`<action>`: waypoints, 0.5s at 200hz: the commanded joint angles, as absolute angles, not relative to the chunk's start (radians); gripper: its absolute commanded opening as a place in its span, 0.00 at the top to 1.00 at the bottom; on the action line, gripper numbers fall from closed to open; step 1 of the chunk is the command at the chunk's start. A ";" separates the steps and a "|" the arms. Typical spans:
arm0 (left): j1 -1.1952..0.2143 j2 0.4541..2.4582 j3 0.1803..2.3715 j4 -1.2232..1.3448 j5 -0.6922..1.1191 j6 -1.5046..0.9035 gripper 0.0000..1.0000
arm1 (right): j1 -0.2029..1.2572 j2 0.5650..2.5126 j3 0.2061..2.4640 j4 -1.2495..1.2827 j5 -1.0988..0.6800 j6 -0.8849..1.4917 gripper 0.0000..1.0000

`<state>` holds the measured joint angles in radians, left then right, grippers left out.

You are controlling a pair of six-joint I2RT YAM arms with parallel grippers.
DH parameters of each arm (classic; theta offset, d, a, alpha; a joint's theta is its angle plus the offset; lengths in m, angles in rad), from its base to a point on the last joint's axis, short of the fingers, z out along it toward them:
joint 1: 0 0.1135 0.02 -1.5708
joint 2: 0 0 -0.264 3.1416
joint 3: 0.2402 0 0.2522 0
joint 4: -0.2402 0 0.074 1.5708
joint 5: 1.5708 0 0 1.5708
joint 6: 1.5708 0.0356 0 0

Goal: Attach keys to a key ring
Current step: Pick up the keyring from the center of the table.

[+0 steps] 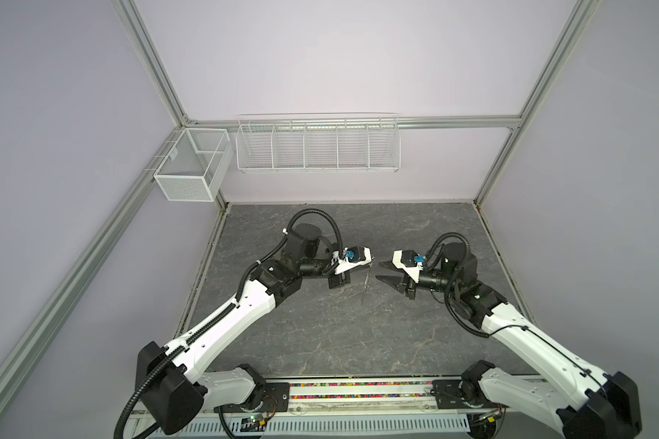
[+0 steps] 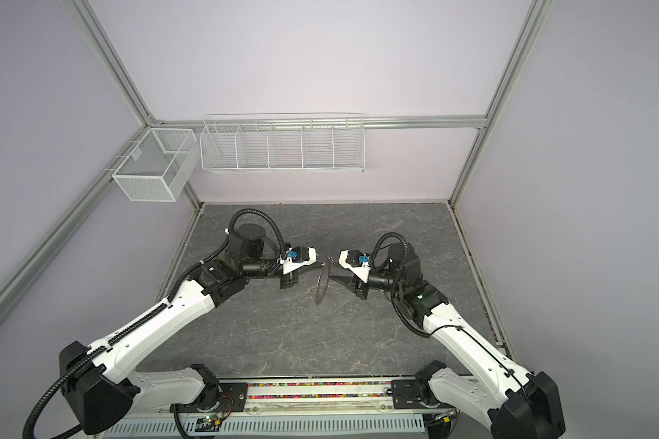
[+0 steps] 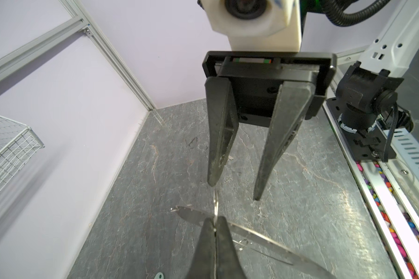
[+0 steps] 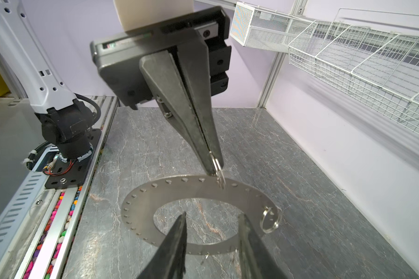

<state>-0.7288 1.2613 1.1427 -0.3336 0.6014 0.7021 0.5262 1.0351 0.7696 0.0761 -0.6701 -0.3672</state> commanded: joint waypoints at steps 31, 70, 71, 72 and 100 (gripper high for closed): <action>-0.776 1.297 1.234 -0.541 0.509 0.776 1.00 | 0.555 1.045 0.799 0.093 -0.684 -0.385 0.66; -0.784 1.296 1.243 -0.534 0.522 0.757 1.00 | 0.573 1.068 0.801 0.101 -0.693 -0.383 0.70; -0.784 1.294 1.243 -0.533 0.523 0.757 1.00 | 0.574 1.068 0.801 0.101 -0.693 -0.383 0.71; -0.784 1.294 1.243 -0.533 0.523 0.756 1.00 | 0.574 1.069 0.801 0.101 -0.692 -0.383 0.71; -0.784 1.288 1.238 -0.525 0.533 0.744 1.00 | 0.579 1.069 0.796 0.093 -0.690 -0.388 0.72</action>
<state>-0.7795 1.2964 1.2049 -0.5148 0.5198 0.7391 0.5716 1.0657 0.7856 0.0788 -0.6739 -0.3676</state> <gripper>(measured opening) 0.049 0.284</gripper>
